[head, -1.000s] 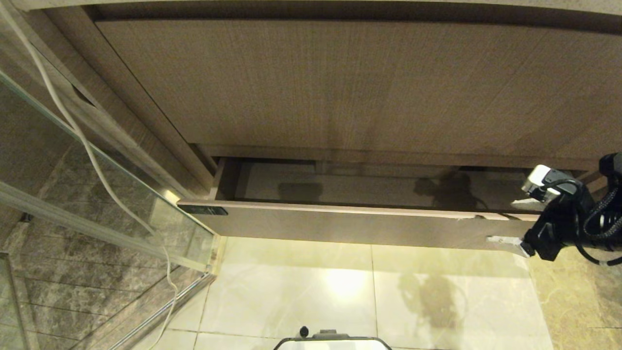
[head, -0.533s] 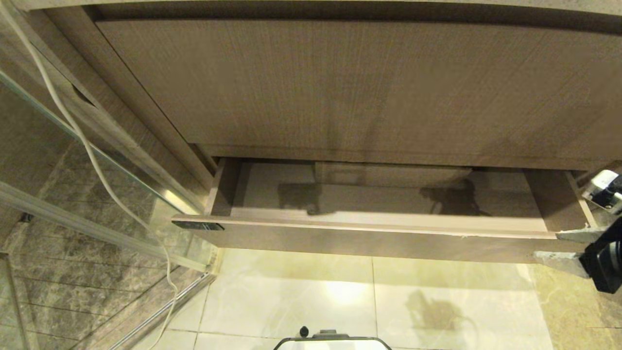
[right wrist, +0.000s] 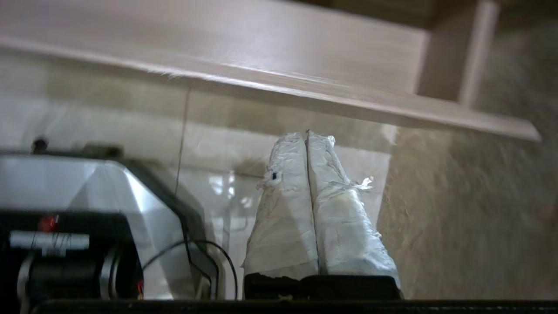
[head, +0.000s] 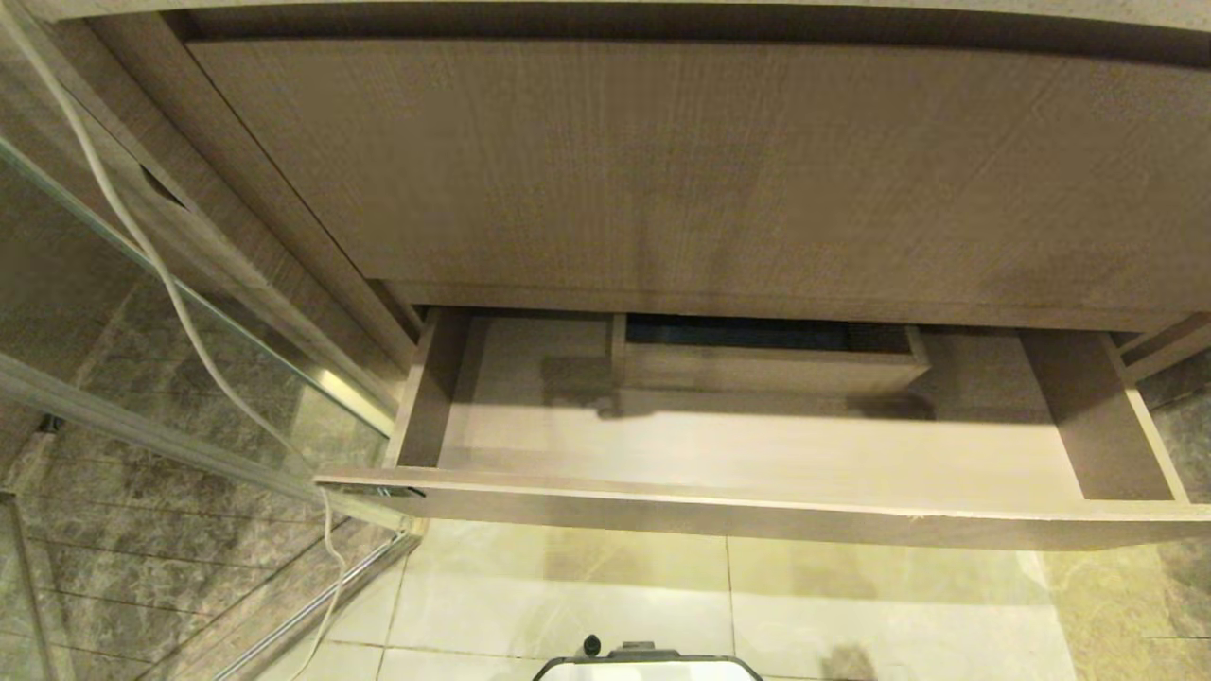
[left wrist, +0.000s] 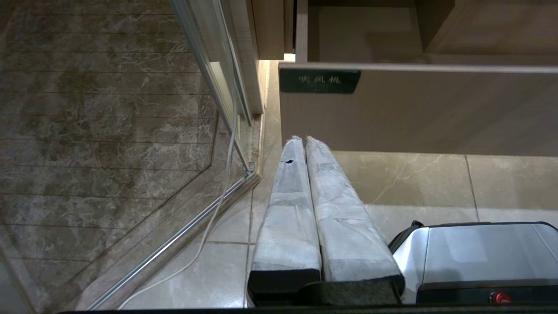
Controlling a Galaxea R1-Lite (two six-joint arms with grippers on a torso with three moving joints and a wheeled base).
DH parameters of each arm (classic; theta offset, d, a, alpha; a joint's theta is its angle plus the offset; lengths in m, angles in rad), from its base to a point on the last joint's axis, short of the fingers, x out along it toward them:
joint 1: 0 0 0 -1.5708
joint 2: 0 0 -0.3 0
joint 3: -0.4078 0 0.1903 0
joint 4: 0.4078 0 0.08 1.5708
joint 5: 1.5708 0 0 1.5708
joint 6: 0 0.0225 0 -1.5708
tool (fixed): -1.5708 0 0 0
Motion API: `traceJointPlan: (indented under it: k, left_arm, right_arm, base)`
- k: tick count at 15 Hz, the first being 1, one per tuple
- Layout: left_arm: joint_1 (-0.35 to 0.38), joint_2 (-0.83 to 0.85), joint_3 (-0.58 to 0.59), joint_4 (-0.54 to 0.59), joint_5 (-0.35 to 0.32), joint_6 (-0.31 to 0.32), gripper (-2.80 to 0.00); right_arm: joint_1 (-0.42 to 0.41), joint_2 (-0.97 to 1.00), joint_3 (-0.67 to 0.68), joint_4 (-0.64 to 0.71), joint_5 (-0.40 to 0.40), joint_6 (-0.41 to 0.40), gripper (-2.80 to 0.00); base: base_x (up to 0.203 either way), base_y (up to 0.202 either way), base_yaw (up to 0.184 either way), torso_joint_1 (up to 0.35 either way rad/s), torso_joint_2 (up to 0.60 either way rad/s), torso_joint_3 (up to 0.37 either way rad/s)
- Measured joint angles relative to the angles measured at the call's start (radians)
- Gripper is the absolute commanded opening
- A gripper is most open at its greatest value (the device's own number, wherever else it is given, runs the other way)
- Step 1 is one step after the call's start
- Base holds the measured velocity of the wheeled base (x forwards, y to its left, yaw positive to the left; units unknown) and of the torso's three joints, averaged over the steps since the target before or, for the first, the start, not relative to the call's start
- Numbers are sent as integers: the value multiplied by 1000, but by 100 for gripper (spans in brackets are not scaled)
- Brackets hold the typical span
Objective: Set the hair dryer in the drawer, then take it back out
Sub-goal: Pull open the drawer
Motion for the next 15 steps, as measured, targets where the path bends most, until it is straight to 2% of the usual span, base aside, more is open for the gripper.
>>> traceJointPlan:
  k: [2, 4, 5, 9, 10, 12, 15]
  left_arm:
    - [0, 0, 0, 0, 0, 0, -280]
    - [0, 0, 0, 0, 0, 0, -280]
    - [0, 0, 0, 0, 0, 0, -280]
    - [0, 0, 0, 0, 0, 0, -280]
    - [0, 0, 0, 0, 0, 0, -280]
    - [0, 0, 0, 0, 0, 0, -280]
    - [0, 0, 0, 0, 0, 0, -280]
  right_arm:
    - [49, -186, 109, -7, -119, 98, -280]
    - [86, -335, 239, -38, -198, 151, -280]
    - [99, -382, 296, -94, -221, 167, -280]
    - [116, -464, 486, -427, -226, 189, -280]
    - [119, -471, 499, -428, -220, 202, -280]
    - [132, -480, 510, -309, -168, 228, -280]
    - [154, -490, 512, -253, -151, 215, -280]
  base:
    - [0, 0, 0, 0, 0, 0]
    - [0, 0, 0, 0, 0, 0]
    - [0, 0, 0, 0, 0, 0]
    - [0, 0, 0, 0, 0, 0]
    - [0, 0, 0, 0, 0, 0]
    - [0, 0, 0, 0, 0, 0]
    - [0, 0, 0, 0, 0, 0]
